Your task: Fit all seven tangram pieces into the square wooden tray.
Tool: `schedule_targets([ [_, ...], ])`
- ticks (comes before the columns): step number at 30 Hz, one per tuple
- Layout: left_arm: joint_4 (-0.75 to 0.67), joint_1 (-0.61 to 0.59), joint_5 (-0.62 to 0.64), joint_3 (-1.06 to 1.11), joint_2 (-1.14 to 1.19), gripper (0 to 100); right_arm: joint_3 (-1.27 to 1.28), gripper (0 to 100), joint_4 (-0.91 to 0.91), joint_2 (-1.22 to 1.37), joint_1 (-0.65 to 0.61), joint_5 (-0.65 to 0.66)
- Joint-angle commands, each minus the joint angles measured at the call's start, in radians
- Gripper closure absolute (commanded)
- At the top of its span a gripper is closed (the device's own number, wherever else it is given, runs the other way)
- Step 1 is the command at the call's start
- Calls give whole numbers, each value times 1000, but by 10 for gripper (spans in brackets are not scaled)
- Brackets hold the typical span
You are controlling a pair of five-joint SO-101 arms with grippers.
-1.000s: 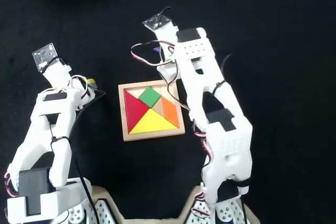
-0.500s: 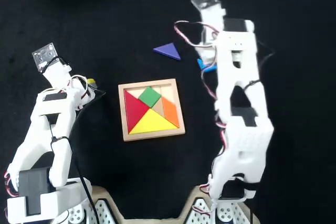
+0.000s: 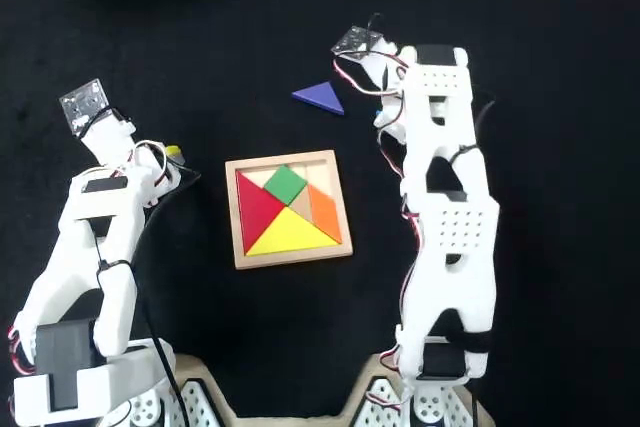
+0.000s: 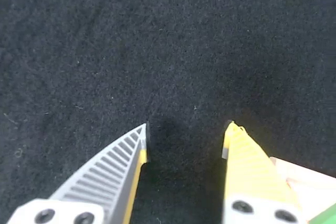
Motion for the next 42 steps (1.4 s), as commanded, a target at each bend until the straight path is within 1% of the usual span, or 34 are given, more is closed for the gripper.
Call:
schedule_targets([
  [1, -17, -1, -5, -48, -3, 766, -133, 782, 49, 16, -29, 20],
  [5, -17, -1, -5, -48, -3, 766, -206, 783, 98, 87, -40, 81],
  [13, -17, -1, -5, -48, -3, 766, -371, 784, 178, 206, -40, 86],
  [15, -17, -1, -5, -48, -3, 766, -407, 805, 186, 234, -40, 86],
  [20, -17, -1, -5, -48, -3, 766, -493, 919, 186, 294, -44, 86],
  [24, -17, -1, -5, -48, -3, 766, -579, 931, 196, 323, -44, 86],
  [26, -17, -1, -5, -48, -3, 766, -639, 931, 238, 320, -48, 87],
  [29, -17, -1, -5, -48, -3, 766, -766, 931, 333, 311, -86, 89],
  [32, -17, -1, -5, -48, -3, 766, -837, 931, 339, 292, -129, 84],
  [37, -17, -4, -5, -48, -3, 767, -797, 931, 339, 205, -218, 87],
  [39, -17, -5, -5, -48, -3, 767, -711, 931, 341, 137, -255, 86],
  [42, -17, -5, -2, -48, -3, 767, -493, 931, 341, -19, -302, 87],
])
